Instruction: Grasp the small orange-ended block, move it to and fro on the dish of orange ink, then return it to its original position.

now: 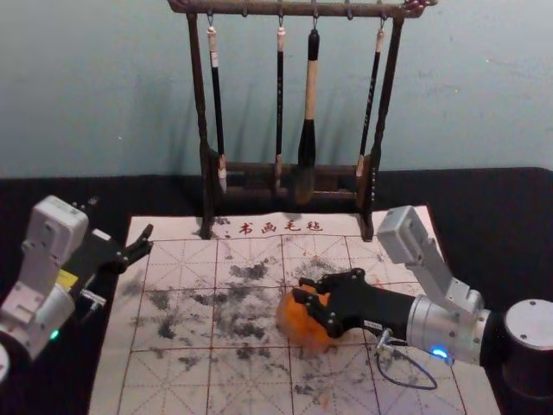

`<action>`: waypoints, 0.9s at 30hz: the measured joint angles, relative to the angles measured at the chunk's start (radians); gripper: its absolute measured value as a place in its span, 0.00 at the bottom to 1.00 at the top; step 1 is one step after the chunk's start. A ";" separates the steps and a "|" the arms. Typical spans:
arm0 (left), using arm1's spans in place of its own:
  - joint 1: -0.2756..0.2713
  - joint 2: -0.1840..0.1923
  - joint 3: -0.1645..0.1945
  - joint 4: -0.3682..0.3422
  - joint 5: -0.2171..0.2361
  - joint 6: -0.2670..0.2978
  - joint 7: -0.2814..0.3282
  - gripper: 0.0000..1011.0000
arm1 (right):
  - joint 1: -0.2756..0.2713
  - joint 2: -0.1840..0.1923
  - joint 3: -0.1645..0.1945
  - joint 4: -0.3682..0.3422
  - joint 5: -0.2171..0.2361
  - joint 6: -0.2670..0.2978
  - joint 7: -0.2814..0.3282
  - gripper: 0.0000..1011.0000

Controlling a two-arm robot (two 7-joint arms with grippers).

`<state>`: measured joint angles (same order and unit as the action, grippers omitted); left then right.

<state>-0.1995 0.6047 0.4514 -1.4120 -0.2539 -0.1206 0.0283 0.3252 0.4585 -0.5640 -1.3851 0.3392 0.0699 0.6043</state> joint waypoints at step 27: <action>0.000 0.000 0.000 0.000 0.000 0.000 0.000 0.99 | 0.054 -0.041 -0.003 0.086 -0.022 -0.016 -0.013 0.09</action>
<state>-0.1996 0.6047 0.4514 -1.4120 -0.2540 -0.1205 0.0283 0.3793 0.4180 -0.5674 -1.2992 0.3175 0.0536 0.5914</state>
